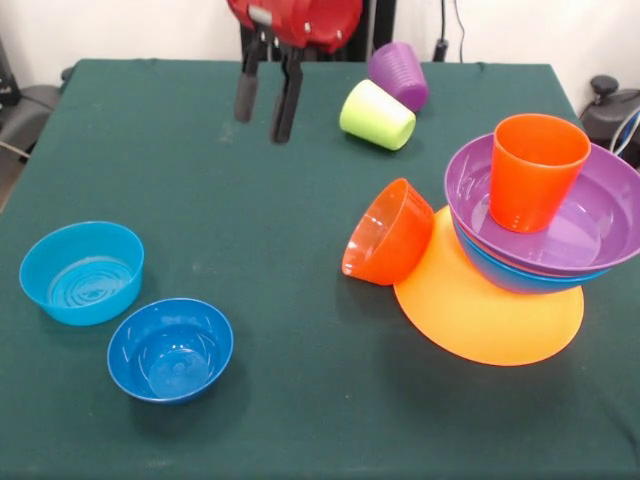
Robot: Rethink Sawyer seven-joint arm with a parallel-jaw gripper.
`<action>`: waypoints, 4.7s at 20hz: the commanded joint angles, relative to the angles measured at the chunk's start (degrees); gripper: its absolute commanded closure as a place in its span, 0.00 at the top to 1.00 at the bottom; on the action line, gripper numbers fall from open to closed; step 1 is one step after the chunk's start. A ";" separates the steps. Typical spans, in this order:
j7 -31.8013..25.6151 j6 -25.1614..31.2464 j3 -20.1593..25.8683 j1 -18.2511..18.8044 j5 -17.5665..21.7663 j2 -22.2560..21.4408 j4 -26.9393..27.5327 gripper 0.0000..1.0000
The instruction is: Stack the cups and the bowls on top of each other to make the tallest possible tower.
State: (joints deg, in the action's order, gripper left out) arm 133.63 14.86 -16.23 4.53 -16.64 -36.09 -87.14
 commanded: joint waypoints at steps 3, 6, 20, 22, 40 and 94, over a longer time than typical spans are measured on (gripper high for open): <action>-0.62 -3.63 10.66 2.20 4.51 6.59 2.81 1.00; -2.23 -2.17 10.72 2.76 5.31 7.00 4.06 1.00; -13.61 3.77 20.98 18.11 16.04 2.14 2.48 1.00; -13.55 2.40 22.50 20.22 18.18 3.03 2.49 1.00; -8.21 -2.22 29.23 28.01 30.11 7.88 1.02 1.00; 5.19 -5.21 26.89 23.30 25.29 14.35 11.41 1.00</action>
State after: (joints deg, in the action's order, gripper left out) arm 133.62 12.02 8.54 27.89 10.48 -25.12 -79.16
